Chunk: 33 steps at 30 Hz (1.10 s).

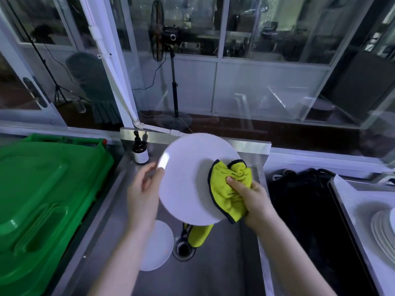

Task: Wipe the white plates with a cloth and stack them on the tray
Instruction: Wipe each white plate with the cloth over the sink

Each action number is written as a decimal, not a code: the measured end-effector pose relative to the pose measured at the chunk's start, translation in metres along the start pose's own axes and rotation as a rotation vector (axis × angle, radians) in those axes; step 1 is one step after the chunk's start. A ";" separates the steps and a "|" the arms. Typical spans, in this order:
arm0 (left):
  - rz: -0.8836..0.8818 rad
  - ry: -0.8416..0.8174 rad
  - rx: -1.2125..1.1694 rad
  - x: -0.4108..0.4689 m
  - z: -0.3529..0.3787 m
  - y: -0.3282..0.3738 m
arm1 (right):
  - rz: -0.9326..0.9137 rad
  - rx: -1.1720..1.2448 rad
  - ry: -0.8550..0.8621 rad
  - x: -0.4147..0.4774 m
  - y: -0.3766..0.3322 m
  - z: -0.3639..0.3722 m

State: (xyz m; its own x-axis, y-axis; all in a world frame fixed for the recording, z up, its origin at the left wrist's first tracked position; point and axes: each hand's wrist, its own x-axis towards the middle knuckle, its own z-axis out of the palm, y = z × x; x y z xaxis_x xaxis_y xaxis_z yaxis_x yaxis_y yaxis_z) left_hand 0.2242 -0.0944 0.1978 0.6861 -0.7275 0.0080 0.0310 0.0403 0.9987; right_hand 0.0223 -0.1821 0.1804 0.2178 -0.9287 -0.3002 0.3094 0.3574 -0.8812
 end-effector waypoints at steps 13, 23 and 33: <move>0.196 -0.232 0.215 0.022 -0.006 0.007 | -0.032 -0.275 -0.142 0.008 -0.037 0.009; 0.053 -0.109 0.036 0.003 0.000 -0.006 | -0.154 -0.151 -0.071 0.011 -0.020 0.012; 0.043 -0.149 0.077 0.010 -0.007 -0.017 | 0.046 -0.125 -0.124 -0.001 0.004 0.001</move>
State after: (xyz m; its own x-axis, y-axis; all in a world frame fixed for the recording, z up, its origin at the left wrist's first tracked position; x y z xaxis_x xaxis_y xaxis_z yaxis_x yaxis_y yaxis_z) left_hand 0.2358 -0.0970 0.1807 0.5701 -0.8199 0.0529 -0.0560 0.0255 0.9981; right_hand 0.0238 -0.1795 0.1774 0.3436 -0.8896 -0.3009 0.1802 0.3769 -0.9086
